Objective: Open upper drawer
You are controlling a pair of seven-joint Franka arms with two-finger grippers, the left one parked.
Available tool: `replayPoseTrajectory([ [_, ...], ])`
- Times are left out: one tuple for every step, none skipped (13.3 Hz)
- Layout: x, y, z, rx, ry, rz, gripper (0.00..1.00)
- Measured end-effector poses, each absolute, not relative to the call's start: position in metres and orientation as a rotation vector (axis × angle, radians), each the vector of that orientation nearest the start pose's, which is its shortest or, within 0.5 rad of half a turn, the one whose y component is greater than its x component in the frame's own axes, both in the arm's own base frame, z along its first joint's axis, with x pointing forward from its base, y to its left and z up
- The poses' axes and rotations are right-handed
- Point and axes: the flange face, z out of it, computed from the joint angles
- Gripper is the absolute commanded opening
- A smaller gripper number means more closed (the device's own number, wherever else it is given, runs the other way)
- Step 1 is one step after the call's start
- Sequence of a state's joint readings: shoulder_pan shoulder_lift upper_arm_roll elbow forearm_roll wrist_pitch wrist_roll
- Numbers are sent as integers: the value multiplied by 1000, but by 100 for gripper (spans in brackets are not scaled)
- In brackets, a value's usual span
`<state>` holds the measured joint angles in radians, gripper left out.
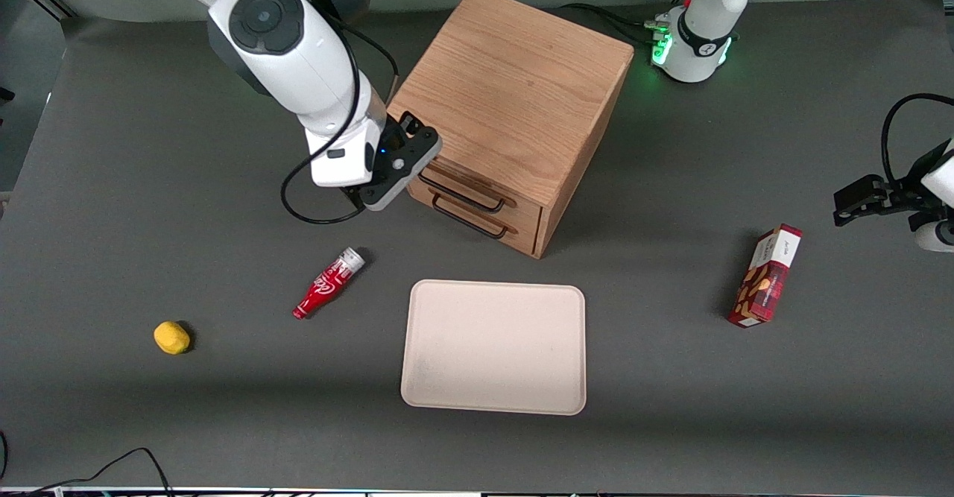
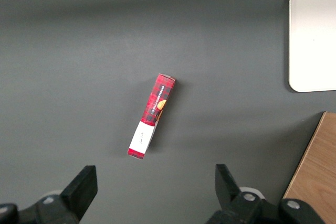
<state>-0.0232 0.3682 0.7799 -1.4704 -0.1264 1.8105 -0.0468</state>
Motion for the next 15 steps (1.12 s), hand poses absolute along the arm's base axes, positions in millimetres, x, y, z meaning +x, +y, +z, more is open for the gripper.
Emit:
replayPoseTrajectory([
  [530,390,515,-2748,-1149,-25,100],
  [533,394,502,-2732,-1154,-1,100],
  [535,397,488,-2711,-1173,32,100],
  [538,399,474,-2681,-1209,60,100],
  [540,401,461,-2649,-1248,84,100],
  [543,401,451,-2625,-1274,102,100],
  [545,402,443,-2609,-1289,116,100],
  [546,402,437,-2599,-1295,130,100],
  [546,402,432,-2593,-1297,140,100],
  [547,403,428,-2588,-1297,147,100],
  [548,404,425,-2583,-1296,146,100],
  [549,405,421,-2578,-1294,140,100],
  [551,407,419,-2571,-1292,124,100],
  [553,408,416,-2569,-1287,111,100],
  [555,409,411,-2567,-1284,105,100],
])
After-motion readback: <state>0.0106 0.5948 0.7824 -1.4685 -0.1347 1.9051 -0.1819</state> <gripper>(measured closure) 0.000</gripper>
